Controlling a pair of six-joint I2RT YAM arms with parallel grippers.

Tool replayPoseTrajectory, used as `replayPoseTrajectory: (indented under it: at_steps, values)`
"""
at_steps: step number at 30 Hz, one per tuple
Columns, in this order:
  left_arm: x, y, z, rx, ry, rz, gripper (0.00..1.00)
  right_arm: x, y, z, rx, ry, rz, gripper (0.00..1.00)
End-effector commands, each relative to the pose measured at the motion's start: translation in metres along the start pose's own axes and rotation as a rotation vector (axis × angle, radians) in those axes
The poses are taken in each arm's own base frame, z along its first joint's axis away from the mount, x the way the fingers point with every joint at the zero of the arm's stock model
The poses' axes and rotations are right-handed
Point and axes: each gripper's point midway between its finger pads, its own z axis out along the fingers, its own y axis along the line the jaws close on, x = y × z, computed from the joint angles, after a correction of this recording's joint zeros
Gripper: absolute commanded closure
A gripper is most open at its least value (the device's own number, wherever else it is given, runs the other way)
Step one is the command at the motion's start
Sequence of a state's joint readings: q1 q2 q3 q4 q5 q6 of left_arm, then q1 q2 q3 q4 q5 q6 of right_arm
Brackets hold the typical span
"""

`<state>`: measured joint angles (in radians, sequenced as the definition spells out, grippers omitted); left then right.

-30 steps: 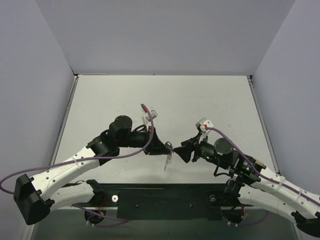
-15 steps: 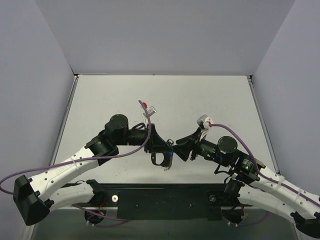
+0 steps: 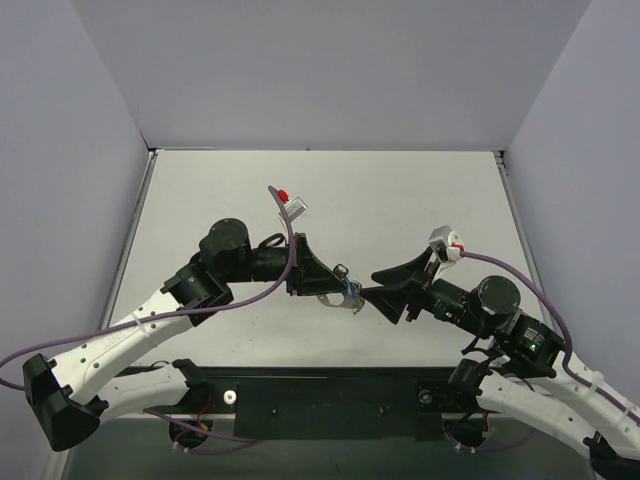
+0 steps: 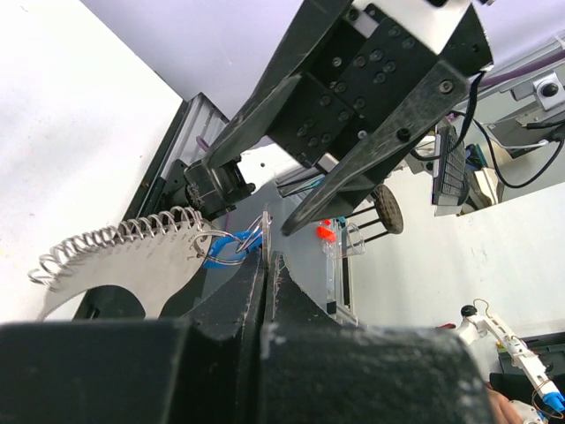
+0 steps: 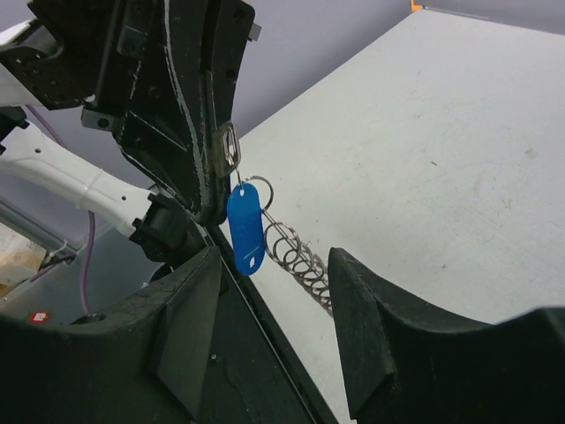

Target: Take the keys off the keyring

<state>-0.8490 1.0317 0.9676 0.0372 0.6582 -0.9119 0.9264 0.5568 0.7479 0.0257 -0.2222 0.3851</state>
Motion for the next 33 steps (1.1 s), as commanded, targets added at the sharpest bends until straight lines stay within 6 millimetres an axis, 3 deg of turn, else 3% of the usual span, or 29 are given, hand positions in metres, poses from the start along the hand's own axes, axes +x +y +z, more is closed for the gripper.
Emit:
replayPoseTrajectory:
  at_steps: [1, 10, 21, 33]
  values:
    - [-0.020, -0.021, -0.001, 0.033, -0.048, 0.029, 1.00, -0.031, 0.015, -0.009, -0.049, -0.070, -0.030, 0.53]
    - [-0.028, -0.030, 0.001, 0.051, -0.066, 0.003, 1.00, -0.040, 0.034, 0.002, -0.155, -0.091, 0.006, 0.54]
    - [-0.033, -0.058, -0.004, 0.155, -0.073, -0.005, 1.00, -0.047, 0.034, 0.020, -0.174, -0.110, -0.016, 0.64]
    - [-0.039, -0.092, -0.015, 0.281, -0.086, -0.044, 1.00, -0.065, 0.028, 0.018, -0.168, -0.152, -0.022, 0.67]
